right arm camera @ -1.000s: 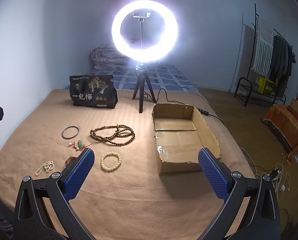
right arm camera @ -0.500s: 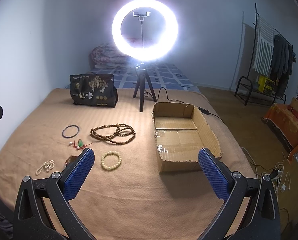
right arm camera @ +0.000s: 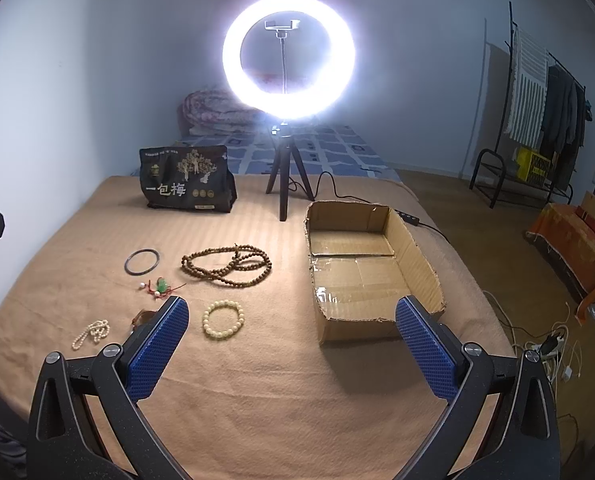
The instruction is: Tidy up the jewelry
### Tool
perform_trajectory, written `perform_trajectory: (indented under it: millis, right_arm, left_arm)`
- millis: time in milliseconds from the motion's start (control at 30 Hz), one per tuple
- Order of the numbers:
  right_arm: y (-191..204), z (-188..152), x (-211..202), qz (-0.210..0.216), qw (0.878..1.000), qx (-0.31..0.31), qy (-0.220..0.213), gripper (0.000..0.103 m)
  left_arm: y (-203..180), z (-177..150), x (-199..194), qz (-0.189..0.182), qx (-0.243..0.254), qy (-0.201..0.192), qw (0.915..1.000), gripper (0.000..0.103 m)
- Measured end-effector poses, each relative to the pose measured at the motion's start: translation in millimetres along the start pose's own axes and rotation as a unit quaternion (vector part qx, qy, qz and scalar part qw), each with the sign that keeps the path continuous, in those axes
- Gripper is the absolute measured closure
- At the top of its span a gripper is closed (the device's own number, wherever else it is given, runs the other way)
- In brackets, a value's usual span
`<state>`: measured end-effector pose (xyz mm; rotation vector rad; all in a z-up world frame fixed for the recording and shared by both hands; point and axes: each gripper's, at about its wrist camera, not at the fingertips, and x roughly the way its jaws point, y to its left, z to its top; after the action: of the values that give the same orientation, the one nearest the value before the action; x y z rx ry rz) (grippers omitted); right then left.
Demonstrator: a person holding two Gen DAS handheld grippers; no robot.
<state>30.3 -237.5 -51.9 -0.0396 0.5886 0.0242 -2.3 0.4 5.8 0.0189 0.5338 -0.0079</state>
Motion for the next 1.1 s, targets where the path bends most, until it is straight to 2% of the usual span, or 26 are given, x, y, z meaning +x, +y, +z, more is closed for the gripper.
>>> perform_trajectory:
  millis: [933,1100]
  right_arm:
    - [0.1,0.8,0.0,0.003,1.000,0.001,0.003,0.000]
    - [2.2,2.7,0.5,0.006,1.000,0.001,0.005,0.000]
  left_arm:
    - [2.4,1.2,-1.6,0.001,-0.002,0.000,1.0000,0.000]
    - [9.3,2.4,1.6,0.011,-0.005,0.001,0.9999,0.000]
